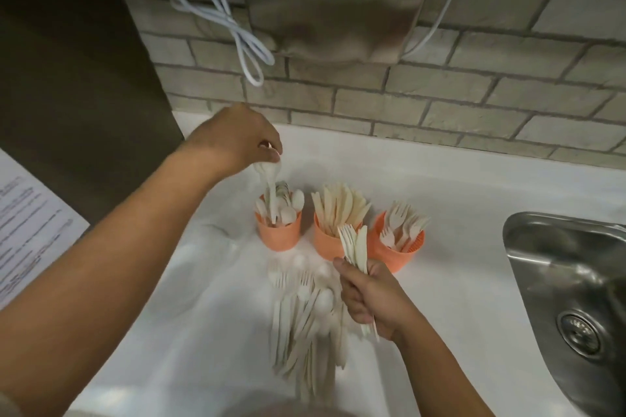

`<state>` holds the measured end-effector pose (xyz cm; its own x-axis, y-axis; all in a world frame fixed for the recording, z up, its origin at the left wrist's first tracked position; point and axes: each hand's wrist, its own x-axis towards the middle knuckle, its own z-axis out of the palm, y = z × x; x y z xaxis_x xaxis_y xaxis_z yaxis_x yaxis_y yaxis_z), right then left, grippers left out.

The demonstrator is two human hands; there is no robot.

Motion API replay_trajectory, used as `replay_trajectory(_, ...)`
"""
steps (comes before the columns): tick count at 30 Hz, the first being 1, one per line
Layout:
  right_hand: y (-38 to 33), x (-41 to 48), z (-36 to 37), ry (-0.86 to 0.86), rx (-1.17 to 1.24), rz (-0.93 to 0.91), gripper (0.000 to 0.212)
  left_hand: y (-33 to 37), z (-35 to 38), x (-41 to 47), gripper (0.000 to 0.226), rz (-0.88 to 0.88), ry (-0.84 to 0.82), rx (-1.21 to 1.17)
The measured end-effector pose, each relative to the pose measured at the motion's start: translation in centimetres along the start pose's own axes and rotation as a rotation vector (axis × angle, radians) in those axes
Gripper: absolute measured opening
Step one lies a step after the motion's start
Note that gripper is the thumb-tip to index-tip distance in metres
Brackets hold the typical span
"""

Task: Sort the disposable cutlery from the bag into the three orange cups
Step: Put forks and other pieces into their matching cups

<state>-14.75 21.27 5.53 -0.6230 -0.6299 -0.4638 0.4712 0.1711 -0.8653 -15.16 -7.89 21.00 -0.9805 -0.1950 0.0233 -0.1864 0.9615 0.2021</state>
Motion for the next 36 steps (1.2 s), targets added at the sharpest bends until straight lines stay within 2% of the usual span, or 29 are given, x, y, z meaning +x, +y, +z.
replay_trajectory(4,-0.5,0.0,0.8,-0.007,0.023,-0.023,0.047,0.6,4.8,0.2,0.012,0.036,-0.142,0.119)
replay_trajectory(7,-1.0,-0.2,1.0,-0.031,0.045,-0.059,0.046,0.5,7.3,0.0,0.013,0.003,-0.233,0.112)
replay_trajectory(9,-1.3,-0.3,1.0,-0.039,0.069,-0.086,0.038,0.3,7.6,-0.3,0.026,-0.008,-0.27,0.112)
replay_trajectory(11,-1.4,-0.3,0.9,-0.035,0.073,-0.106,0.031,0.5,6.9,-0.9,0.042,0.065,-0.236,0.143)
replay_trajectory(12,-1.5,-0.3,0.9,-0.032,0.053,-0.117,0.029,1.1,6.3,-1.3,0.046,0.106,-0.187,0.076)
replay_trajectory(15,-1.7,-0.1,1.5,0.023,-0.056,-0.157,0.032,4.0,4.3,-2.7,0.044,0.221,-0.145,-0.362)
replay_trajectory(18,-1.9,0.1,2.1,0.11,-0.139,-0.198,0.033,6.2,4.4,-2.8,0.039,0.328,-0.162,-0.393)
replay_trajectory(21,-1.9,0.2,2.1,0.09,-0.11,-0.255,0.034,6.4,6.1,-2.5,0.032,0.306,-0.145,-0.408)
replay_trajectory(23,-2.0,-0.1,1.8,0.042,-0.06,-0.264,0.038,6.5,7.1,-2.7,0.027,0.224,-0.188,-0.578)
replay_trajectory(26,-2.0,-0.7,1.5,-0.055,0.025,-0.262,0.04,7.0,8.0,-3.2,0.026,0.12,-0.283,-0.996)
replay_trajectory(31,-1.0,-0.7,0.1,-0.378,0.467,-0.137,0.03,7.0,9.6,-3.5,0.032,0.176,-0.379,-1.235)
replay_trajectory(34,-0.7,-0.6,-0.5,-0.523,0.608,-0.117,0.026,7.7,10.8,-3.2,0.027,0.119,-0.291,-1.301)
replay_trajectory(36,-0.7,-0.5,-0.7,-0.482,0.599,-0.157,0.027,8.4,11.1,-2.9,0.023,0.064,-0.168,-1.332)
